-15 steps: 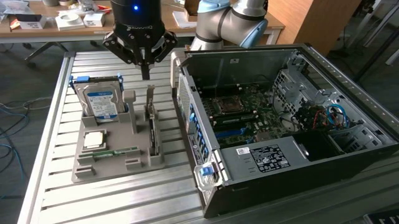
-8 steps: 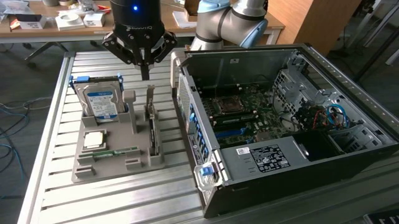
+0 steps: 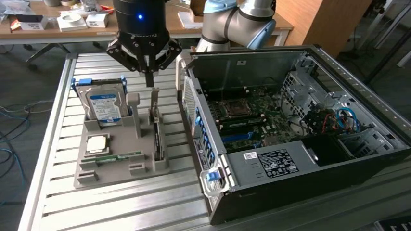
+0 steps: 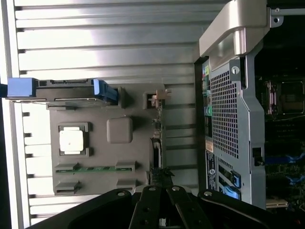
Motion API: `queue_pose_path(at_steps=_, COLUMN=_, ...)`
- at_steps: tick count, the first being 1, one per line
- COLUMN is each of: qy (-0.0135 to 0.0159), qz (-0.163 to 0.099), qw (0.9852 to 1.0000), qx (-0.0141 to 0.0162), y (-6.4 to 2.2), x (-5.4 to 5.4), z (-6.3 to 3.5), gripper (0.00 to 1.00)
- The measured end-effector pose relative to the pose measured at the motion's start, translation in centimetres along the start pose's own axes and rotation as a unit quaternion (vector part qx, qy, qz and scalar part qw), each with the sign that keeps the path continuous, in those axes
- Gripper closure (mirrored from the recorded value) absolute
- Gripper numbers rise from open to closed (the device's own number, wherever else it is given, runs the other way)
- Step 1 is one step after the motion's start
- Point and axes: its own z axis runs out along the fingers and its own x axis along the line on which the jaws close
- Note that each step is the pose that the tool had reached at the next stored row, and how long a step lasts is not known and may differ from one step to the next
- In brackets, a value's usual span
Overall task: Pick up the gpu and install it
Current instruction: 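Reach for the gpu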
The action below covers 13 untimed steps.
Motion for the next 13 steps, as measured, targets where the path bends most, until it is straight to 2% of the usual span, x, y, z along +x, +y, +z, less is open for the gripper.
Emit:
queue_pose_path(at_steps=10, qy=0.0002, qz=0.000, qw=1.0000, qx=0.0001, y=-0.04, x=0.01, z=0.02, gripper=0.89)
queue_pose_path(at_steps=13, qy=0.0002, qz=0.000, qw=1.0000, qx=-0.0006, y=-0.80, x=-0.01, z=-0.01, gripper=0.89)
